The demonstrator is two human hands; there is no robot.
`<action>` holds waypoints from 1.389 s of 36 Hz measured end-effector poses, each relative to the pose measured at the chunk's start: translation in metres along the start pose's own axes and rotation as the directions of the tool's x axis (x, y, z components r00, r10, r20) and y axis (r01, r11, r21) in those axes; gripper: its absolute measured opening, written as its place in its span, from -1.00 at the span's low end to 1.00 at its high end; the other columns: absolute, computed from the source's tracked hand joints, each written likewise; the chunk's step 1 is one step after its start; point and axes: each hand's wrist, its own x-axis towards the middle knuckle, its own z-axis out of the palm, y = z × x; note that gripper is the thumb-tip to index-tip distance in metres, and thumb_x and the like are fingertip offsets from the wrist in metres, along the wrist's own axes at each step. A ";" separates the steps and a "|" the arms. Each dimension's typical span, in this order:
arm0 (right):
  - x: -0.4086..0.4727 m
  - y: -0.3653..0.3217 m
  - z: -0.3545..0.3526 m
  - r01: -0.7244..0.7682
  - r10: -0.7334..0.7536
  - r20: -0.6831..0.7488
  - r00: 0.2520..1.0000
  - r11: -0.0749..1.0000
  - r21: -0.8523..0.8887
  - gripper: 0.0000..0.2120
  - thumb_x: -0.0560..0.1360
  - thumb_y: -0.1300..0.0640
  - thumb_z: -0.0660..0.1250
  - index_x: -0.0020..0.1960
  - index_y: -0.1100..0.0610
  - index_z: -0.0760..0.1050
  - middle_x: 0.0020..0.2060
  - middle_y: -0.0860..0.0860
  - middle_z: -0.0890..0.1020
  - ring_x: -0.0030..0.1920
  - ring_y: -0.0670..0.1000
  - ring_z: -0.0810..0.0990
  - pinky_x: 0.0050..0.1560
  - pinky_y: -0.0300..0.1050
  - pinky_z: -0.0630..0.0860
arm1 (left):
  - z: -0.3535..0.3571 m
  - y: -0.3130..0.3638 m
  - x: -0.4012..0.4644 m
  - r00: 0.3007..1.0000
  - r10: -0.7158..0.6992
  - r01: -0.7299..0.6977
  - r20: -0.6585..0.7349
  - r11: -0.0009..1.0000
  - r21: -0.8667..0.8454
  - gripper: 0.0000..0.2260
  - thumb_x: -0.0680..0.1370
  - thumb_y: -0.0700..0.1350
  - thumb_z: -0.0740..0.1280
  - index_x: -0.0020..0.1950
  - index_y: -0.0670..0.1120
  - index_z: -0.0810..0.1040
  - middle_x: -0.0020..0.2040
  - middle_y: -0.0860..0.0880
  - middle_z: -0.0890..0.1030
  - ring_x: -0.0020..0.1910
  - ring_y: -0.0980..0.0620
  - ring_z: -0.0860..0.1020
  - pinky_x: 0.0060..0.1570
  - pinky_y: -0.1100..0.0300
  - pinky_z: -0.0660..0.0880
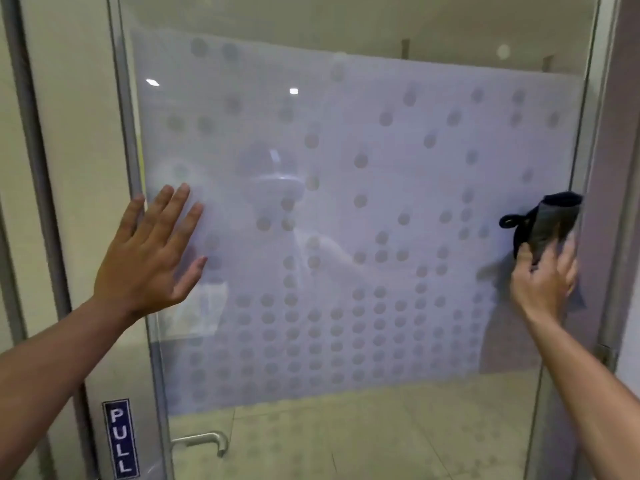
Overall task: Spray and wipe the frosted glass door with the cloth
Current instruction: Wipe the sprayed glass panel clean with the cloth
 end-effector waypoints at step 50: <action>-0.202 -0.164 0.020 0.309 -0.345 0.392 0.853 0.939 0.153 -0.71 0.46 -0.05 0.41 0.11 0.04 0.52 -0.01 -0.06 0.62 0.10 0.06 0.51 0.08 0.02 0.46 | -0.005 0.003 0.001 1.000 -0.014 0.014 0.007 1.000 -0.027 -0.28 0.65 0.17 0.08 0.71 -0.22 0.13 0.71 -0.27 0.16 0.69 -0.30 0.20 0.64 -0.30 0.12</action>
